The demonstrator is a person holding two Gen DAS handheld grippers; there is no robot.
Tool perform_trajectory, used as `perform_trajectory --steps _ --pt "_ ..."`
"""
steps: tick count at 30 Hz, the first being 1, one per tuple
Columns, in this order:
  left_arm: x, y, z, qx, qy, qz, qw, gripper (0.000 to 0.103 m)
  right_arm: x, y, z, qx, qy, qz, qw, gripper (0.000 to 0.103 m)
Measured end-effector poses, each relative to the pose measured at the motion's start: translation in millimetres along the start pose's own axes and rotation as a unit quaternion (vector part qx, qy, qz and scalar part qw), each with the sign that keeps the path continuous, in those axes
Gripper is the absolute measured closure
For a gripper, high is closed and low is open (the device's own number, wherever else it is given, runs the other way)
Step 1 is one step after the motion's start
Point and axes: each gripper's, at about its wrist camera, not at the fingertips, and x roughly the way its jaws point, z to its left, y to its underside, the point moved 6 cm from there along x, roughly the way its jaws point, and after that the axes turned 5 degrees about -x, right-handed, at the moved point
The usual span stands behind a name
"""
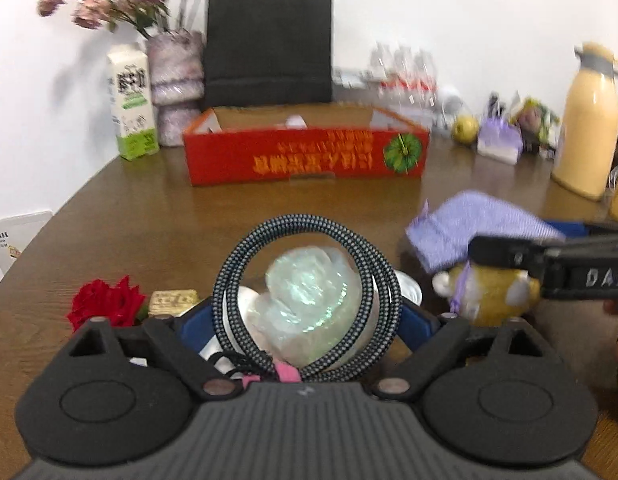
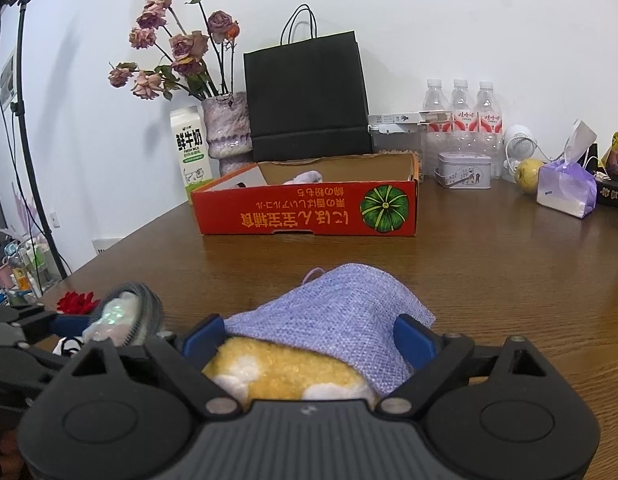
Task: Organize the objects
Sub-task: 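Close the left gripper on the coiled cable while the right gripper approaches the lavender bag, then close the right gripper on the lavender cloth bag over the plush toy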
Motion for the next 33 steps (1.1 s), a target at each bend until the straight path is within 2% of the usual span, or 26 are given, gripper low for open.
perform_trajectory --steps 6,14,16,20,22,25,28,33 --pt "-18.0 -5.1 5.4 -0.016 -0.010 -0.046 0.9988 0.012 -0.1 -0.3 -0.1 -0.001 0.000 -0.001 1.000 0.011" --pt "-18.7 -5.5 7.9 -0.024 -0.009 -0.047 0.9986 0.012 -14.9 -4.3 4.0 -0.014 0.011 -0.044 0.999 0.016" --pt "-17.6 -5.2 8.7 -0.026 -0.009 -0.043 0.9987 0.012 -12.8 -3.9 5.4 -0.018 0.009 -0.035 0.999 0.028" --pt "-15.0 -4.6 13.6 -0.040 -0.007 -0.036 0.9985 0.012 -12.6 -2.9 1.7 -0.007 0.015 -0.032 0.999 0.043" --pt "-14.6 -4.1 16.3 -0.047 -0.005 -0.033 0.9983 0.012 -15.1 -2.5 -2.0 0.004 0.022 -0.039 0.999 0.069" --pt "-14.3 -3.8 17.6 -0.053 -0.002 -0.031 0.9981 0.012 -20.4 -1.7 -3.8 0.008 0.017 -0.051 0.999 0.088" --pt "-14.7 -3.8 18.3 -0.056 0.000 -0.032 0.9979 0.012 -26.9 -0.3 -0.4 -0.006 0.011 -0.064 0.998 0.101" --pt "-15.2 -3.5 18.2 -0.059 0.003 -0.032 0.9977 0.012 -42.8 -0.5 4.6 -0.019 0.009 -0.084 0.996 0.101"
